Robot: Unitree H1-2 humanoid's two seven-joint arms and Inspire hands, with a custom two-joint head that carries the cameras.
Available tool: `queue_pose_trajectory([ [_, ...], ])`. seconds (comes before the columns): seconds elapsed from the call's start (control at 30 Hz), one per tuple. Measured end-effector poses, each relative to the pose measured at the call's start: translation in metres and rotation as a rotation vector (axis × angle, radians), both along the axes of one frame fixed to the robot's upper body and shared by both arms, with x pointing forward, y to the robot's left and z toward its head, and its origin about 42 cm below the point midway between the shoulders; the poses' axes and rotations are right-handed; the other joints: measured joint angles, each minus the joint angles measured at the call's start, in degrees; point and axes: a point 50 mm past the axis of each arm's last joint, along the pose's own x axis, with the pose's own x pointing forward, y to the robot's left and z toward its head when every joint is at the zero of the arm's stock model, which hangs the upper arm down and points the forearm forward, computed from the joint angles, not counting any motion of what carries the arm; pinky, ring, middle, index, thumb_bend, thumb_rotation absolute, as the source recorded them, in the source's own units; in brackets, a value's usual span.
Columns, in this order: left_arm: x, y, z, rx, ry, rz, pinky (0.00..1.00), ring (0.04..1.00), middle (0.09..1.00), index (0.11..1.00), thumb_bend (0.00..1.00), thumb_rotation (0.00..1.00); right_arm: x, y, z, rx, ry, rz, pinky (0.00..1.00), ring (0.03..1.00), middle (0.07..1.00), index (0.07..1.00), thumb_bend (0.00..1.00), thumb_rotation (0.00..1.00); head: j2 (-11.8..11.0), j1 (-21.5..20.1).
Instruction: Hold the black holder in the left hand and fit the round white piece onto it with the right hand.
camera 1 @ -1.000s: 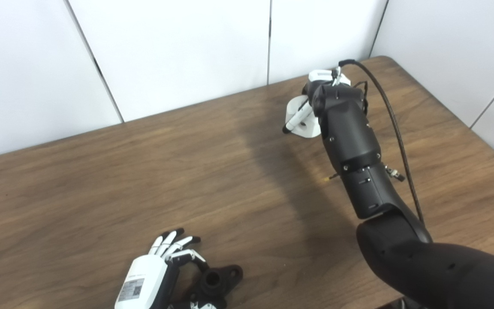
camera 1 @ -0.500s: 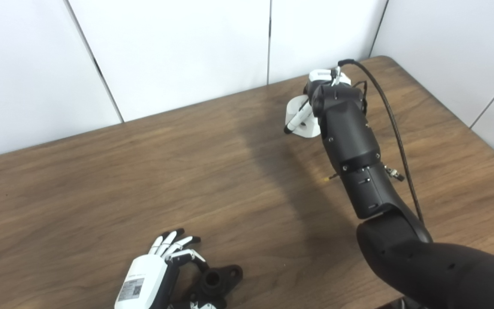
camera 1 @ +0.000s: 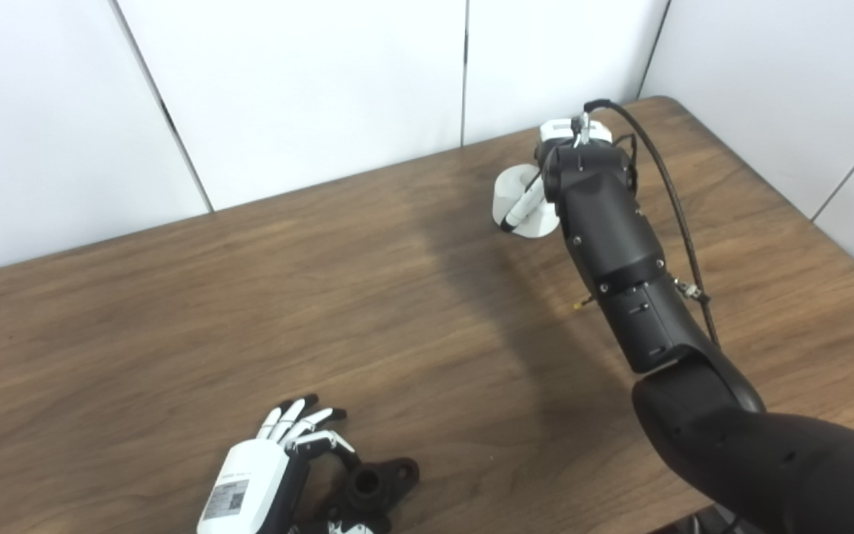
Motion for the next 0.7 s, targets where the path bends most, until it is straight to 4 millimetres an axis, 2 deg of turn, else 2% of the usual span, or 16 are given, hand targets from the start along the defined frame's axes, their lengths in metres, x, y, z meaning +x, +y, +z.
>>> queue_pose_trajectory([
  [0.27,0.0005,-0.0002,0.0003,0.002,0.001,-0.003,0.98,0.951,0.831,0.489,0.51,0.06,-0.0010,-0.0002,-0.0006,-0.013,0.025,-0.016,0.82,0.929,0.917,0.909,0.91,0.48,0.1,-0.3],
  [0.4,0.0005,-0.0002,0.0004,0.002,0.002,-0.004,0.98,0.952,0.832,0.489,0.51,0.06,-0.0010,-0.0006,-0.0005,-0.012,0.025,-0.017,0.77,0.932,0.923,0.914,0.90,0.47,0.3,-0.1],
  [0.5,0.0005,-0.0003,0.0005,0.002,0.002,-0.004,0.98,0.952,0.832,0.489,0.51,0.06,-0.0013,-0.0023,0.0002,-0.003,0.020,-0.020,0.77,0.925,0.912,0.909,0.90,0.46,0.5,0.2],
  [0.7,0.0005,-0.0004,0.0007,0.002,0.002,-0.004,0.98,0.949,0.831,0.489,0.51,0.06,-0.0016,-0.0019,0.0007,0.008,0.012,-0.022,0.74,0.911,0.886,0.819,0.88,0.46,0.7,0.4],
])
